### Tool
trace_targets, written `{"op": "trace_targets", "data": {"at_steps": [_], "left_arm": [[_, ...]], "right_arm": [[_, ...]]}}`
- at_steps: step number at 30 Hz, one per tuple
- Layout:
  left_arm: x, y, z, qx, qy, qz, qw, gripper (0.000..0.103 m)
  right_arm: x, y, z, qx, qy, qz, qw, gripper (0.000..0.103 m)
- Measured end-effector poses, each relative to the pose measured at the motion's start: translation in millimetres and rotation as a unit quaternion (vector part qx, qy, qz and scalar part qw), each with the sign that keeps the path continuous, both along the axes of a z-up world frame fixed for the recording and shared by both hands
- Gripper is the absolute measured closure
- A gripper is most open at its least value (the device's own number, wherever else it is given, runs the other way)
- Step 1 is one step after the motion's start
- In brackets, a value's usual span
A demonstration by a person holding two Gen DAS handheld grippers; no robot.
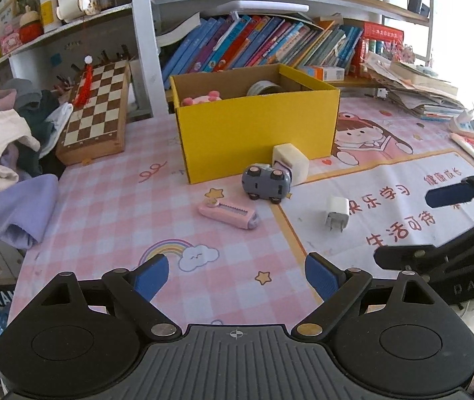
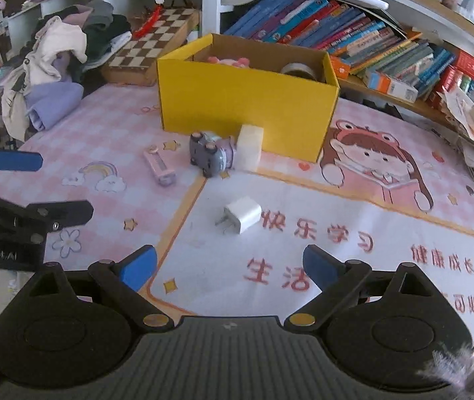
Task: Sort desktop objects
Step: 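Move left tool toward pink box cutter while right tool approaches white plug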
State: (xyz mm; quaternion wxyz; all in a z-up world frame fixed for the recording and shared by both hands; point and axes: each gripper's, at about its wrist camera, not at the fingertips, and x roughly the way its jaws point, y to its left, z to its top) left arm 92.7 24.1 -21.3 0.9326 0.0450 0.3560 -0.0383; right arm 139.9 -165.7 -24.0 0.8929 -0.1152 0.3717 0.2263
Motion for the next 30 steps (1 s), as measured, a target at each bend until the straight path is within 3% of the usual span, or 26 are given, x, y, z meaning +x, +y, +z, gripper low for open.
{"op": "trace_targets", "data": {"at_steps": [6, 13, 20, 26, 30], "left_arm": [[3.8, -1.4, 1.1, 0.000, -0.004, 0.006, 1.0000, 0.012], [10.1, -1.0, -1.1, 0.001, 0.003, 0.018, 0.9998, 0.012], [17.1, -5.9, -2.2, 0.008, 0.002, 0.013, 0.9999, 0.012], [26.1, -4.1, -4.9, 0.004, 0.003, 0.019, 0.9998, 0.012], [33.0, -3.8, -6.1, -0.002, 0.007, 0.023, 0.9997, 0.012]], "right_arm": [[11.4, 4.7, 6.8, -0.005, -0.026, 0.000, 1.000, 0.008], [2.9, 9.2, -2.5, -0.018, -0.013, 0.014, 1.000, 0.009], [18.4, 2.4, -2.5, -0.012, -0.006, -0.005, 1.000, 0.011], [32.3, -0.3, -2.7, -0.013, -0.002, -0.008, 1.000, 0.023], [43.5, 1.2, -4.9, -0.015, 0.007, -0.003, 1.000, 0.026]]}}
